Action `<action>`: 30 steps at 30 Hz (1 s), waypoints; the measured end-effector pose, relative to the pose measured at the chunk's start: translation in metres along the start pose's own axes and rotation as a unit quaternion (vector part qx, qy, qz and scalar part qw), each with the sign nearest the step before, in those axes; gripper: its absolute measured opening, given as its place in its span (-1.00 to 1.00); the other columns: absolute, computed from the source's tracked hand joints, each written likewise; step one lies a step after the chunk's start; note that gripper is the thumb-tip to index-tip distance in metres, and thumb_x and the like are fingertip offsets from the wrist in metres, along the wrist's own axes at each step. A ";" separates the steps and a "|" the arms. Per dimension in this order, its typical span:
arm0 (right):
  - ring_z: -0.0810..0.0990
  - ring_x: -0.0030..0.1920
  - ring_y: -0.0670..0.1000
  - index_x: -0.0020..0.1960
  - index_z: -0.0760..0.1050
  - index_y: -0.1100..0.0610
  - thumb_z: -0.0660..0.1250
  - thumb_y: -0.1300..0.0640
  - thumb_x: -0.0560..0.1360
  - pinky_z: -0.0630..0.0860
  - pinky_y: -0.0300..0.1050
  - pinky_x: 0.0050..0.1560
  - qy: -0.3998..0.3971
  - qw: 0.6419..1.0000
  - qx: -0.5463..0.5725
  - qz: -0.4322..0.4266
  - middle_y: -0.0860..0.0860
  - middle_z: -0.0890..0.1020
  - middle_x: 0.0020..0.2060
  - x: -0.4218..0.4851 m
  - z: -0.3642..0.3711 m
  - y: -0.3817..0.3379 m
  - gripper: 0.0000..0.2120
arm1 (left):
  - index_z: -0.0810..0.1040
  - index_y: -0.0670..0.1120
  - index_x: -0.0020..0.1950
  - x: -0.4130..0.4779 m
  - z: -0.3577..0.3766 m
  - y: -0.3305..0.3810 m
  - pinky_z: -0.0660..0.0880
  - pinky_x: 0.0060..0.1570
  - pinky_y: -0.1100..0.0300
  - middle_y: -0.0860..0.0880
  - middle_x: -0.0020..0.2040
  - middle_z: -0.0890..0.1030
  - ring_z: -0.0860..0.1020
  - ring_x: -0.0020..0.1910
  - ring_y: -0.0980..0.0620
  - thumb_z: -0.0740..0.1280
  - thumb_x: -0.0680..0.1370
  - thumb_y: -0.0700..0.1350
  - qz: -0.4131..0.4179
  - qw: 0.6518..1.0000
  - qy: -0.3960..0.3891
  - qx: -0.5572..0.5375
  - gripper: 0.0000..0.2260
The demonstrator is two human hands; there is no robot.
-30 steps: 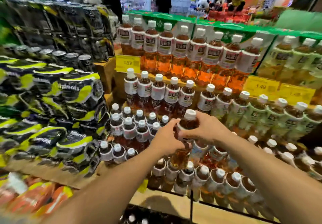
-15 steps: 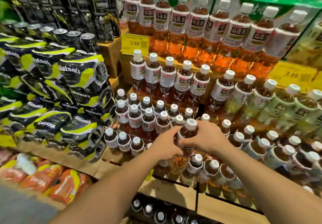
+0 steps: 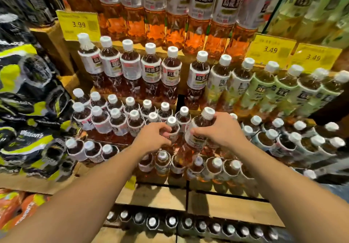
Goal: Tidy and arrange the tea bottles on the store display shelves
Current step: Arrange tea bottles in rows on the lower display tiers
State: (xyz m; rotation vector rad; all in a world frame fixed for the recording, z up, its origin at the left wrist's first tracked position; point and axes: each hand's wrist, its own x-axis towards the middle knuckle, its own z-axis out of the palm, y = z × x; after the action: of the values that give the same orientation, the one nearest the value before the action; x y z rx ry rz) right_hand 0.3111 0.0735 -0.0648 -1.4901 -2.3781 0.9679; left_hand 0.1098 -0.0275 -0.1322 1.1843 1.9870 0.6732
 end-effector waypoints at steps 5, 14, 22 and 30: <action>0.60 -0.22 -0.10 -0.18 0.59 0.06 0.56 -0.25 0.30 0.48 -0.13 -0.30 0.037 0.999 -0.004 0.012 -0.07 0.66 -0.27 0.001 -0.024 0.009 -0.61 | 0.61 0.07 -0.06 0.008 0.007 0.006 0.42 -0.30 0.29 0.08 -0.16 0.64 0.54 -0.29 0.16 0.37 0.50 -0.15 -0.005 0.996 0.077 0.041 -0.88; 0.61 -0.24 -0.07 -0.27 0.50 -0.04 0.57 -0.25 0.28 0.36 -0.16 -0.38 0.062 0.997 0.009 0.039 -0.11 0.64 -0.31 -0.003 -0.034 0.039 -0.64 | 0.52 0.06 0.26 0.035 0.044 0.051 0.42 -0.26 0.24 0.11 -0.22 0.60 0.55 -0.24 0.13 0.41 0.49 -0.09 0.076 0.990 0.064 0.098 -0.66; 0.63 -0.17 -0.10 0.00 0.62 -0.04 0.51 -0.36 0.20 0.56 -0.11 -0.19 0.071 0.995 0.008 0.065 -0.14 0.68 -0.20 -0.004 -0.033 0.058 -0.47 | 0.34 -0.03 0.04 0.059 0.062 0.072 0.51 -0.17 0.01 -0.09 -0.09 0.57 0.57 -0.06 -0.15 0.28 0.57 0.08 0.088 0.959 0.008 0.270 -0.78; 0.65 -0.14 0.01 0.09 0.59 0.10 0.44 -0.44 0.12 0.53 -0.08 -0.27 0.050 0.997 -0.011 0.050 -0.03 0.69 -0.16 0.004 -0.020 0.048 -0.24 | 0.37 -0.12 0.09 0.042 0.047 0.062 0.54 -0.08 -0.06 -0.11 -0.08 0.59 0.56 -0.08 -0.14 0.28 0.59 0.06 0.121 0.927 -0.025 0.353 -0.73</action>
State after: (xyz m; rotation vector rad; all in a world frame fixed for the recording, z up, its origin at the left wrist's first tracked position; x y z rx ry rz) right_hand 0.3543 0.0995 -0.0796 -1.6386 -2.2714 0.8678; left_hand 0.1658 0.0407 -0.1287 1.8640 2.1225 0.0060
